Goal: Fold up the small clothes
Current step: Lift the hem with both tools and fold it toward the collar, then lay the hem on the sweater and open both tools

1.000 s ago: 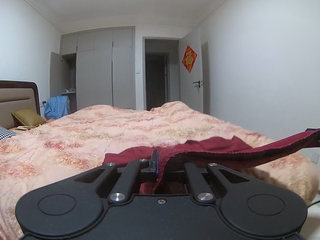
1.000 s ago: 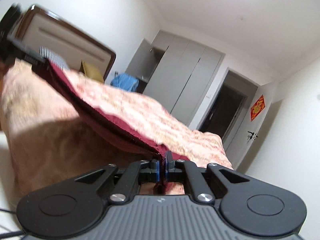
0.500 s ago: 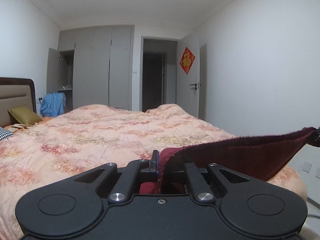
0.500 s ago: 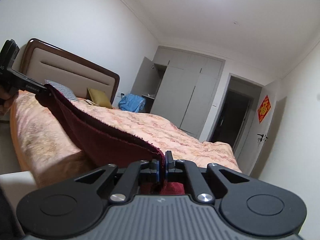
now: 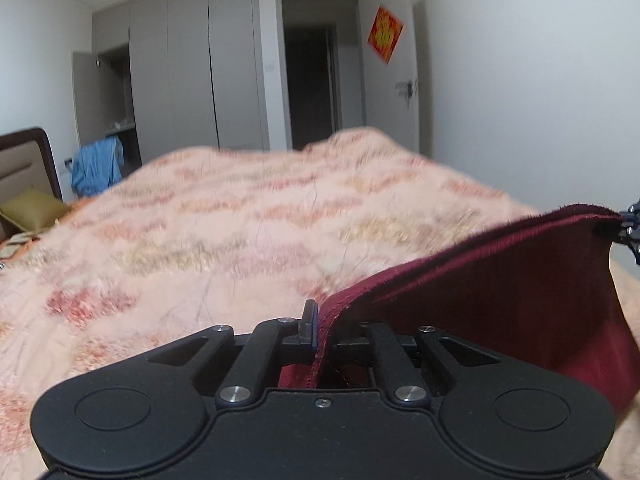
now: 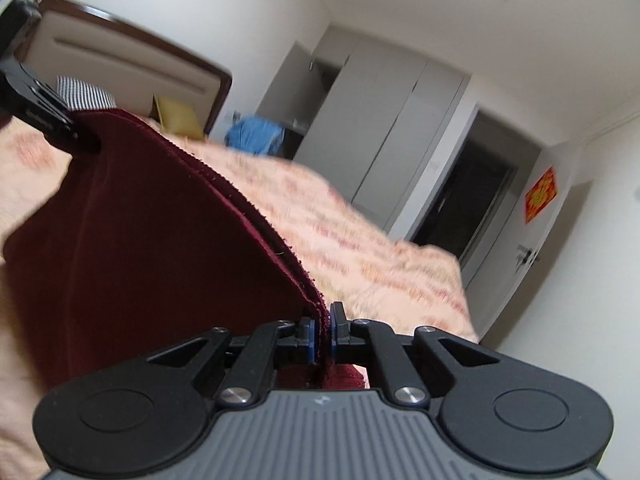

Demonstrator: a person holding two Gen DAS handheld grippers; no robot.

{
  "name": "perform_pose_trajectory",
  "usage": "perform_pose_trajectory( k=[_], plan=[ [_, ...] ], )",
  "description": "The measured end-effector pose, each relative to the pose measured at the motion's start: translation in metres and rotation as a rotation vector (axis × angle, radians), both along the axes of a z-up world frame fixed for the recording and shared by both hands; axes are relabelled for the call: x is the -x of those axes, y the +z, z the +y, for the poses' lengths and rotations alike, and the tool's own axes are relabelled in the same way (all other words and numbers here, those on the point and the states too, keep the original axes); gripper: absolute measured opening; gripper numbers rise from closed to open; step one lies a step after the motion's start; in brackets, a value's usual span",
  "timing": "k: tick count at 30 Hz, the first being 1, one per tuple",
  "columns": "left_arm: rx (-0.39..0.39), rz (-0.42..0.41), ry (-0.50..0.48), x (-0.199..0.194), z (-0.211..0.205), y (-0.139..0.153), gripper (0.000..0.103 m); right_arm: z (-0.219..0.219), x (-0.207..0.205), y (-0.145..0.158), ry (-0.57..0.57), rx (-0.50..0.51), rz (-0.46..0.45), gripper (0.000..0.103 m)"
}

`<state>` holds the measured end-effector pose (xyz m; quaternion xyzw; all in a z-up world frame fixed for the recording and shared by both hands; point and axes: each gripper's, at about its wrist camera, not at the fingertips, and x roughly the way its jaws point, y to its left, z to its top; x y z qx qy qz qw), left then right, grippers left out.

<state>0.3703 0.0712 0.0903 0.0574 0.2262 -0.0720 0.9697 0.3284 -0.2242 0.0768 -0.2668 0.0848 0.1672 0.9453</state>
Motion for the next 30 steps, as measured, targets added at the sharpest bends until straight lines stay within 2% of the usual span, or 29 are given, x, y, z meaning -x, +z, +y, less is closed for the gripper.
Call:
perform_pose_trajectory(
  k=[7, 10, 13, 15, 16, 17, 19, 21, 23, 25, 30],
  plan=[
    [0.056, 0.152, 0.04, -0.07, 0.014, -0.059, 0.007, 0.016, -0.096, -0.046, -0.032, 0.002, 0.18, 0.007],
    [0.087, 0.192, 0.051, -0.088, 0.018, -0.08, 0.007, 0.016, -0.114, -0.065, -0.041, -0.016, 0.214, 0.009],
    [0.092, 0.21, 0.053, -0.096, 0.021, -0.091, 0.012, 0.013, -0.122, -0.077, -0.041, -0.037, 0.235, 0.011],
    [0.088, 0.215, 0.059, -0.098, 0.021, -0.094, 0.022, 0.013, -0.126, -0.082, -0.037, -0.038, 0.249, 0.019],
    [0.09, 0.215, 0.061, -0.098, 0.022, -0.096, 0.025, 0.013, -0.126, -0.085, -0.033, -0.038, 0.257, 0.032],
    [0.095, 0.217, 0.062, -0.098, 0.022, -0.095, 0.033, 0.013, -0.126, -0.087, -0.03, -0.039, 0.262, 0.042],
    [0.108, 0.219, 0.059, -0.096, 0.024, -0.096, 0.047, 0.012, -0.129, -0.092, -0.021, -0.048, 0.27, 0.052],
    [0.117, 0.203, 0.06, -0.092, 0.026, -0.094, 0.071, 0.009, -0.124, -0.091, -0.016, -0.063, 0.272, 0.064],
    [0.112, 0.177, 0.066, -0.085, 0.028, -0.091, 0.082, 0.008, -0.118, -0.091, -0.014, -0.07, 0.261, 0.083],
    [0.108, 0.158, 0.072, -0.079, 0.031, -0.089, 0.087, 0.007, -0.112, -0.091, -0.027, -0.064, 0.237, 0.095],
    [0.089, 0.127, 0.079, -0.066, 0.029, -0.09, 0.099, 0.001, -0.093, -0.091, -0.016, -0.049, 0.177, 0.102]
  ],
)
